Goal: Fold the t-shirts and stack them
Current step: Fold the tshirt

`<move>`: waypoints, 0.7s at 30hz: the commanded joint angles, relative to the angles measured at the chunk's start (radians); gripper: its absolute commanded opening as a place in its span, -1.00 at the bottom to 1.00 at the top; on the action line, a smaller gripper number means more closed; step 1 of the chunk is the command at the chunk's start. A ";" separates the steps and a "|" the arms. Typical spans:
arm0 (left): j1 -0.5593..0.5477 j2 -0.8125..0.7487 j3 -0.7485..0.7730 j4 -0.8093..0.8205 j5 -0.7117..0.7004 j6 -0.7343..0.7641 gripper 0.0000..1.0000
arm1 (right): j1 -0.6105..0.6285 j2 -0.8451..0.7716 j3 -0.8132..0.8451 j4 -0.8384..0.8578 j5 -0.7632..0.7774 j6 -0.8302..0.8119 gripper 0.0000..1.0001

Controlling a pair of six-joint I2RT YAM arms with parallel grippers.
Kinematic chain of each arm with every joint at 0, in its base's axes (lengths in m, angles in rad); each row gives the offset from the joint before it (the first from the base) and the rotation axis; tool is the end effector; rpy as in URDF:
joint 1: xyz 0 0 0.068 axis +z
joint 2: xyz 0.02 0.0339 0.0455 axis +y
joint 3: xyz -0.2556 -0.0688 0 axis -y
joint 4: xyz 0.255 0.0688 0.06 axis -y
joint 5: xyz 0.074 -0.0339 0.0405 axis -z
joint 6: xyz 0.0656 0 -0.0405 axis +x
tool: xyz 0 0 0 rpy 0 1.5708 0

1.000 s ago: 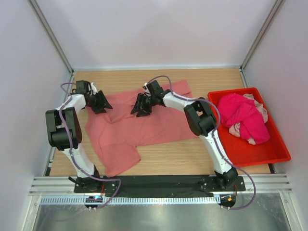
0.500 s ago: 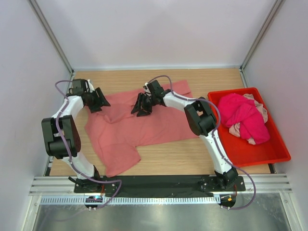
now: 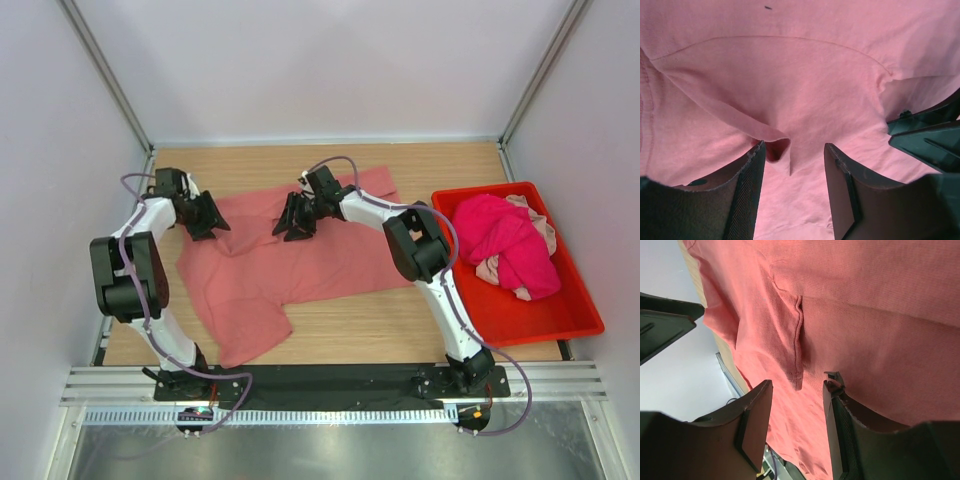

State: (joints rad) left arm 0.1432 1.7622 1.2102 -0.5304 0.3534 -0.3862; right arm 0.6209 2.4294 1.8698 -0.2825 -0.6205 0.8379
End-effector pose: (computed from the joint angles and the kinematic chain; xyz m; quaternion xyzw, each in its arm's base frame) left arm 0.3802 0.0319 0.1621 -0.2089 0.9331 -0.1982 0.2156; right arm 0.4221 0.3488 0.1010 -0.0118 0.8963 0.4388 0.0629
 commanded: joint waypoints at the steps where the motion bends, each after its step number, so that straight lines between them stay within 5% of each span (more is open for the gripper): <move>1: -0.004 0.014 0.009 0.006 0.019 0.001 0.04 | -0.001 0.000 0.011 0.042 -0.016 0.010 0.03; 12: -0.002 0.039 -0.006 0.029 0.061 -0.016 0.01 | -0.001 0.008 0.017 0.043 -0.021 0.018 0.03; 21: -0.004 0.026 -0.026 -0.039 0.022 -0.009 -0.20 | -0.001 0.019 0.015 0.048 -0.019 0.024 0.03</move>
State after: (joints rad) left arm 0.1432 1.8069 1.1904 -0.5419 0.3813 -0.3923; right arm 0.6193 2.4416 1.8698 -0.2581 -0.6315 0.8547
